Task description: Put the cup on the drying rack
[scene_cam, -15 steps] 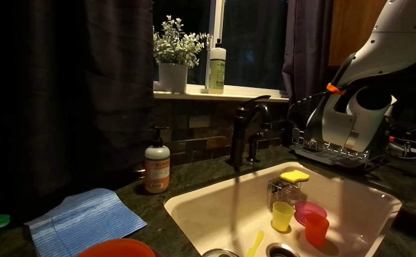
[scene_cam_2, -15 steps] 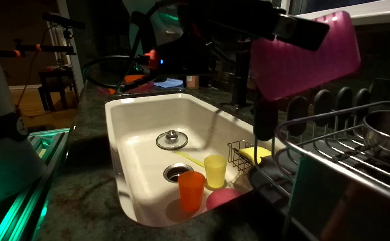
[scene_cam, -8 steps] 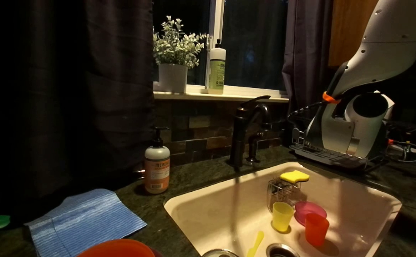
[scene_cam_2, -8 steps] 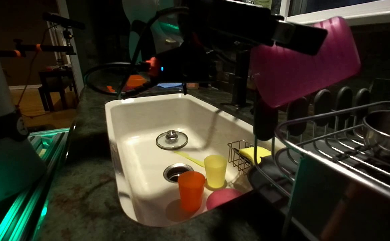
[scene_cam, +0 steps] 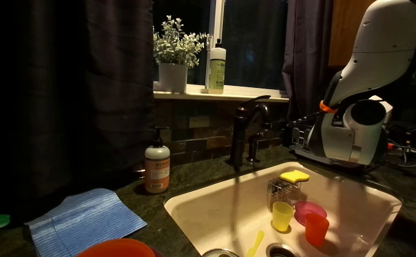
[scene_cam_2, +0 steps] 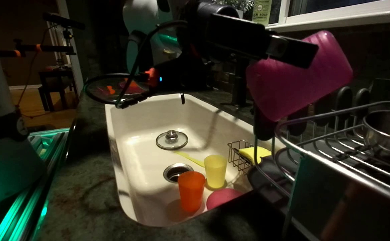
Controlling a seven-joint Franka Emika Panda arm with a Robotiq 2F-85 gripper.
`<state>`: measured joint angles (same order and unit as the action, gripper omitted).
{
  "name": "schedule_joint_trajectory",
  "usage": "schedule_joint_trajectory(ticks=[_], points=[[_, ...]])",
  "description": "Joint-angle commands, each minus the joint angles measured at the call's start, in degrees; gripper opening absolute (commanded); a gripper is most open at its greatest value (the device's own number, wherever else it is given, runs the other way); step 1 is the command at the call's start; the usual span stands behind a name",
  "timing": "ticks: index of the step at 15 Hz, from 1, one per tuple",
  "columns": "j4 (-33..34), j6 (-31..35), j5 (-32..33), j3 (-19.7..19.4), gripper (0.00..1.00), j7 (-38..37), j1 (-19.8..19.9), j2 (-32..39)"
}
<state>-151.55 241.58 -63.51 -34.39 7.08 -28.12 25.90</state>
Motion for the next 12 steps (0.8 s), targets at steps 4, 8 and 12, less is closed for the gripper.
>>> schedule_joint_trajectory(ticks=[4, 8, 12], points=[[-0.9, 0.4, -0.1, -1.6, 0.87, -4.1, -2.7, 3.6], [-1.0, 0.4, -0.1, -1.9, 1.00, -4.8, -3.4, 4.2], [-1.3, 0.4, -0.3, -1.9, 1.00, -4.8, -3.9, 3.1]])
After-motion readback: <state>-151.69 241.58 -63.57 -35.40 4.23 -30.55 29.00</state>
